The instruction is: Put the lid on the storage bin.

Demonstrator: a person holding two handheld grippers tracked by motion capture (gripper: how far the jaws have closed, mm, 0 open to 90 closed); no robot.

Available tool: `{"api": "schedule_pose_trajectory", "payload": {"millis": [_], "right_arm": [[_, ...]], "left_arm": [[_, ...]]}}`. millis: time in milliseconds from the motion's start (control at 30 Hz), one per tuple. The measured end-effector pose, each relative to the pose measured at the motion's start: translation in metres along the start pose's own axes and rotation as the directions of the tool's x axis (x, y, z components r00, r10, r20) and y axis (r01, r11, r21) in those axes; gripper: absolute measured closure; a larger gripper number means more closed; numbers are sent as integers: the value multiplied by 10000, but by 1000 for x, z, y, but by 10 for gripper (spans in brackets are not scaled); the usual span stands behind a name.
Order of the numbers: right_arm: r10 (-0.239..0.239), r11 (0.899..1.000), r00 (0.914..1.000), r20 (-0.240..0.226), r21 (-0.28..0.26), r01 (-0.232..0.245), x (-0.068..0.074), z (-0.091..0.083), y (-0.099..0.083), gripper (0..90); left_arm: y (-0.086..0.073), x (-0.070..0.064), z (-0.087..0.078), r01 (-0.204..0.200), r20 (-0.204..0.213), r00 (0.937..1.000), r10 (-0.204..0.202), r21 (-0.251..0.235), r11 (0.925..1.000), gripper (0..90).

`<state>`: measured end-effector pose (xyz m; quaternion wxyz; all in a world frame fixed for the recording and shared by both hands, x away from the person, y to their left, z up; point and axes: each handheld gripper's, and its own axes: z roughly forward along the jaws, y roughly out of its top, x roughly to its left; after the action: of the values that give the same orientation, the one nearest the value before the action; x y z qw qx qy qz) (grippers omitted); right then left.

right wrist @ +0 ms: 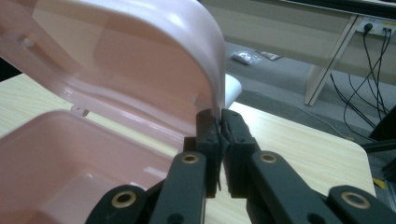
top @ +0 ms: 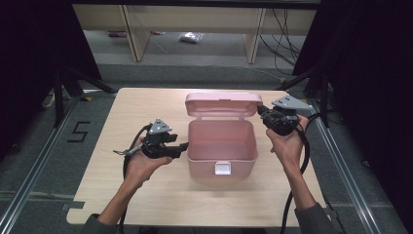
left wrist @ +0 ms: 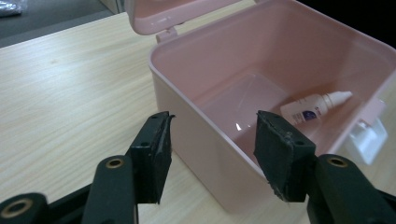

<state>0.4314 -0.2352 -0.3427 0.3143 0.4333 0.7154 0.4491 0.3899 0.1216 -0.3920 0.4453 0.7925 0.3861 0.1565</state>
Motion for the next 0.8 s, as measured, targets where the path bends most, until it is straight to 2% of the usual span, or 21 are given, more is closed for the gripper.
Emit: {"api": "schedule_pose_trajectory", "payload": {"millis": [67, 100, 133, 167, 200, 233, 267, 333, 400, 467, 500, 533, 567, 600, 633, 667, 700, 767, 800], "right_arm": [[-81, 9999, 10000, -2, -76, 81, 0, -1, -2, 869], [-7, 10000, 10000, -47, 72, 7, 0, -2, -3, 869], [-253, 9997, 9997, -21, 3, 253, -1, -3, -3, 869], [-233, 9997, 9997, -42, -72, 232, -1, -3, -4, 868], [-200, 9998, 9998, -50, 0, 200, 0, -4, -5, 868], [-340, 9994, 9994, 23, -73, 340, 0, -5, -5, 867], [-176, 9998, 9998, -36, 28, 176, 1, -6, -7, 867], [-262, 9996, 9996, -96, -142, 261, 1, -6, -9, 865], [-295, 9995, 9995, -109, -89, 294, 1, -8, -10, 864], [-110, 9999, 9998, -135, -101, 109, 2, -9, -13, 862], [-135, 9997, 9998, -142, -194, 132, 2, -9, -14, 861], [-222, 9998, 9995, -206, -15, 222, 2, -11, -15, 861], [-389, 9992, 9991, -191, -61, 388, 1, -12, -15, 860], [-326, 9995, 9992, -216, -37, 325, 2, -12, -16, 859], [98, 10000, 9993, -355, 6, -97, 5, -12, -17, 859], [-490, 9988, 9986, -202, -69, 489, 1, -13, -17, 858], [-128, 9999, 9993, -362, -27, 127, 4, -13, -19, 857], [-692, 9974, 9974, -198, -188, 689, 1, -13, -20, 857], [-221, 9997, 9993, -309, 31, 222, 5, -15, -21, 856]], "left_arm": [[-3, -1, -4, -58, -8, 10000, 58, 10, 10000, 454], [-6, -2, -5, -25, 94, 10000, 26, -33, 10000, 451], [-7, -2, -6, -98, 121, 9999, 98, 19, 9999, 447], [-9, -5, -7, 56, 66, 10000, -55, -160, 9999, 444], [-10, -4, -9, -148, 137, 9998, 148, 18, 9999, 437], [-13, -6, -10, -43, 114, 9999, 43, -32, 10000, 433], [-14, -6, -11, -110, 171, 9998, 109, 25, 9999, 430], [-17, -8, -13, -114, 276, 9996, 112, 63, 9999, 425], [-21, -11, -14, -167, 327, 9993, 163, 134, 9998, 419], [-25, -13, -14, -130, 403, 9991, 124, 148, 9998, 415], [-27, -13, -15, -187, 379, 9991, 181, 154, 9997, 413], [-28, -12, -16, -338, 481, 9983, 323, 309, 9990, 413], [-29, -13, -17, -319, 465, 9985, 306, 291, 9991, 411], [-31, -13, -17, -300, 507, 9983, 284, 309, 9991, 410], [-32, -13, -18, -307, 426, 9987, 292, 327, 9990, 410], [-33, -13, -19, -299, 432, 9987, 285, 323, 9990, 409], [-34, -13, -19, -264, 461, 9986, 248, 343, 9991, 408], [-37, -14, -20, -259, 443, 9987, 242, 380, 9989, 407], [-38, -14, -20, -265, 446, 9987, 248, 394, 9989, 406]]}}
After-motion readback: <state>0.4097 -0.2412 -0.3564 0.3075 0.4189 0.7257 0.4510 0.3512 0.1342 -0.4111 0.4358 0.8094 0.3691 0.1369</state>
